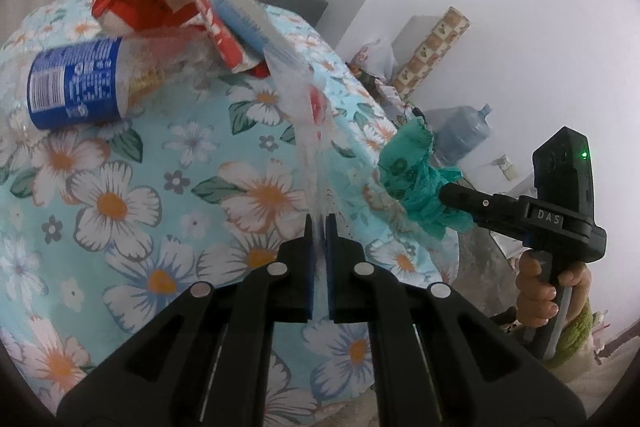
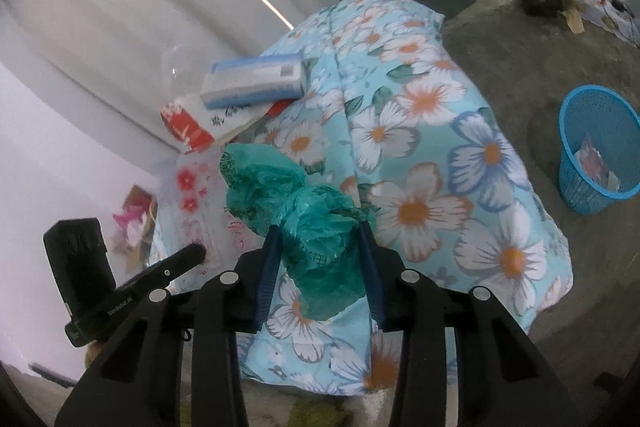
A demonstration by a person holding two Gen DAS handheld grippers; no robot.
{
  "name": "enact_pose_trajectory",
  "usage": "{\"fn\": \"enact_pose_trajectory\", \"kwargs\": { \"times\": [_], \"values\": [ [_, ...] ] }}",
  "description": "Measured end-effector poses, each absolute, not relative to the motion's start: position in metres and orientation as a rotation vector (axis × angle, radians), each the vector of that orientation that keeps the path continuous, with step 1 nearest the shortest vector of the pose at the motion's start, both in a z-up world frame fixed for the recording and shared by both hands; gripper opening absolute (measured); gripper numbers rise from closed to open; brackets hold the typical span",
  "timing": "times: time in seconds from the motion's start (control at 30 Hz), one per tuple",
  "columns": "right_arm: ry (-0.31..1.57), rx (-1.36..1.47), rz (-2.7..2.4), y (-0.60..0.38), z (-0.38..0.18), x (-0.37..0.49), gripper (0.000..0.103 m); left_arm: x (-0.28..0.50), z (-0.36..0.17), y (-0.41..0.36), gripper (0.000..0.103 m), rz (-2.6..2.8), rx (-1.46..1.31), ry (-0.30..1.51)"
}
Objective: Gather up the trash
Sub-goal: 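Lift the clear bag with the left tool while the right tool lifts the green bag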
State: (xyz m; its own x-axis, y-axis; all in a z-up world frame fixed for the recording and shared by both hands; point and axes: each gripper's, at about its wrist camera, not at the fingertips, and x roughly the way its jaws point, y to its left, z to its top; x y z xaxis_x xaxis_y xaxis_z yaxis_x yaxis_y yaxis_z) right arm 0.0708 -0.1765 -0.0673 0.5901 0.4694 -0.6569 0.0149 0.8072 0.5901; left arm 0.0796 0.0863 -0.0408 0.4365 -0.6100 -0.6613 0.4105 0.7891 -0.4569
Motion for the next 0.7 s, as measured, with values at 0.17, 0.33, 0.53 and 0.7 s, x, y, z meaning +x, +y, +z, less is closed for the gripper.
{"fn": "enact_pose_trajectory", "kwargs": {
  "times": [0.17,0.33,0.53,0.7],
  "values": [
    [0.866,0.639,0.275,-0.192,-0.058,0.064,0.037,0.074,-0.028,0.083,0.002,-0.669,-0.228,0.882],
    [0.835,0.677,0.256,-0.204,-0.054,0.058,0.037,0.069,-0.021,0.075,0.002,-0.696,-0.209,0.863],
    [0.810,0.690,0.241,-0.212,-0.051,0.051,0.038,0.068,-0.016,0.069,0.002,-0.712,-0.198,0.851],
    [0.805,0.700,0.240,-0.216,-0.052,0.049,0.038,0.067,-0.013,0.067,0.002,-0.720,-0.187,0.842]
  ]
}}
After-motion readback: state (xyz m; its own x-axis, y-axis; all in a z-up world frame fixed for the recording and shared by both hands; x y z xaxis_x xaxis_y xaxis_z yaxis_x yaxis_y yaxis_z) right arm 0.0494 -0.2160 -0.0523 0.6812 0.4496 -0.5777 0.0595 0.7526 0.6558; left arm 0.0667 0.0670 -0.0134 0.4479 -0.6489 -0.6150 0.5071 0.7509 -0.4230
